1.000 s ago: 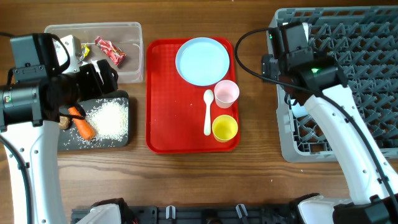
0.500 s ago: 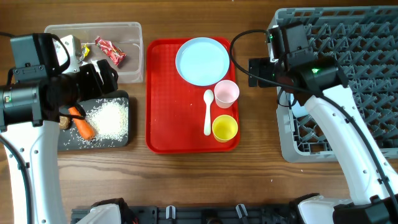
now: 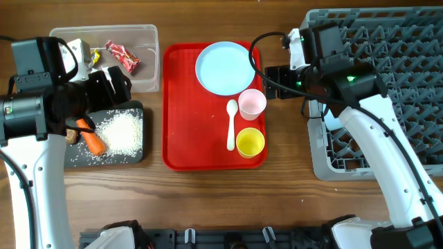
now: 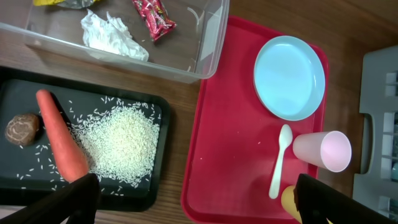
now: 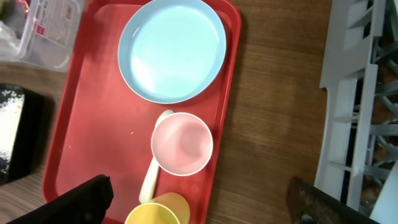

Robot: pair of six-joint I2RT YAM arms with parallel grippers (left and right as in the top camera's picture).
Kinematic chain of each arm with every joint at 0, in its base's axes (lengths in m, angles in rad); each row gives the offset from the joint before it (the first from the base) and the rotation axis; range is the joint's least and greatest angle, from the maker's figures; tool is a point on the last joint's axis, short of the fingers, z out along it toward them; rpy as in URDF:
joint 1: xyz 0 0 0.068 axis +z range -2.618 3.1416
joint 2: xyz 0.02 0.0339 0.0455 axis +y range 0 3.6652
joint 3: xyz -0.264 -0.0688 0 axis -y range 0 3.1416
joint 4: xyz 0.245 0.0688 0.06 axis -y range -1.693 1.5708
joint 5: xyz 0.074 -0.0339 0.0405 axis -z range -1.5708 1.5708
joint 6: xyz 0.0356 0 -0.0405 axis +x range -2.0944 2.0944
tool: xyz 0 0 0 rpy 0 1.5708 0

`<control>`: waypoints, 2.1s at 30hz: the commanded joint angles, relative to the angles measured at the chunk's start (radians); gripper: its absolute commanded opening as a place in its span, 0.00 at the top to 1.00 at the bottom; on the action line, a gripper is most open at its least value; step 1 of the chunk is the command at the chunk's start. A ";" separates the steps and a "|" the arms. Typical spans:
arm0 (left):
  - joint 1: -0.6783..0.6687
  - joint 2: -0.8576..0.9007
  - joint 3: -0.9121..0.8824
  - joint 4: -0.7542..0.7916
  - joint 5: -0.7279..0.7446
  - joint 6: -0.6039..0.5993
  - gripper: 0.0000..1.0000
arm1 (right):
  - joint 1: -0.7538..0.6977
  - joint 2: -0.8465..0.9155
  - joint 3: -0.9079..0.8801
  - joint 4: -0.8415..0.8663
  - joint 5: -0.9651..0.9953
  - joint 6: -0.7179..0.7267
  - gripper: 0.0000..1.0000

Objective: Sort waste into correct bins and load items into the dishwasher rack
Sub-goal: 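Withdraw the right gripper from the rack toward the red tray, then lower the right gripper onto the light-blue plate edge and grasp it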

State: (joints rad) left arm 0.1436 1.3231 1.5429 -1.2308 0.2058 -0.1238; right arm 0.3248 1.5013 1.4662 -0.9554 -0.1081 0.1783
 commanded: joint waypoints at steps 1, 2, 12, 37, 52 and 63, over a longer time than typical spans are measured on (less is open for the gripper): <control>0.005 -0.003 0.008 0.002 -0.006 0.016 0.00 | 0.003 0.020 0.013 0.005 -0.032 0.017 0.11; 0.005 -0.003 0.008 0.002 -0.006 0.016 0.00 | 0.003 0.039 0.013 0.005 -0.032 0.036 0.11; 0.005 -0.003 0.008 0.002 -0.006 0.016 0.00 | 0.003 0.181 0.013 -0.005 -0.047 0.069 0.19; 0.005 -0.003 0.008 0.002 -0.006 0.016 0.00 | 0.003 0.623 0.411 0.159 -0.071 0.061 0.38; 0.005 -0.003 0.008 0.002 -0.006 0.016 0.00 | 0.024 0.833 0.404 0.189 -0.057 0.113 0.50; 0.005 -0.003 0.008 0.002 -0.006 0.016 0.00 | 0.024 0.852 0.378 0.158 0.032 0.116 0.59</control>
State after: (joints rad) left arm 0.1436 1.3231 1.5429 -1.2312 0.2058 -0.1238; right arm 0.3462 2.3116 1.8584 -0.7925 -0.1070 0.2844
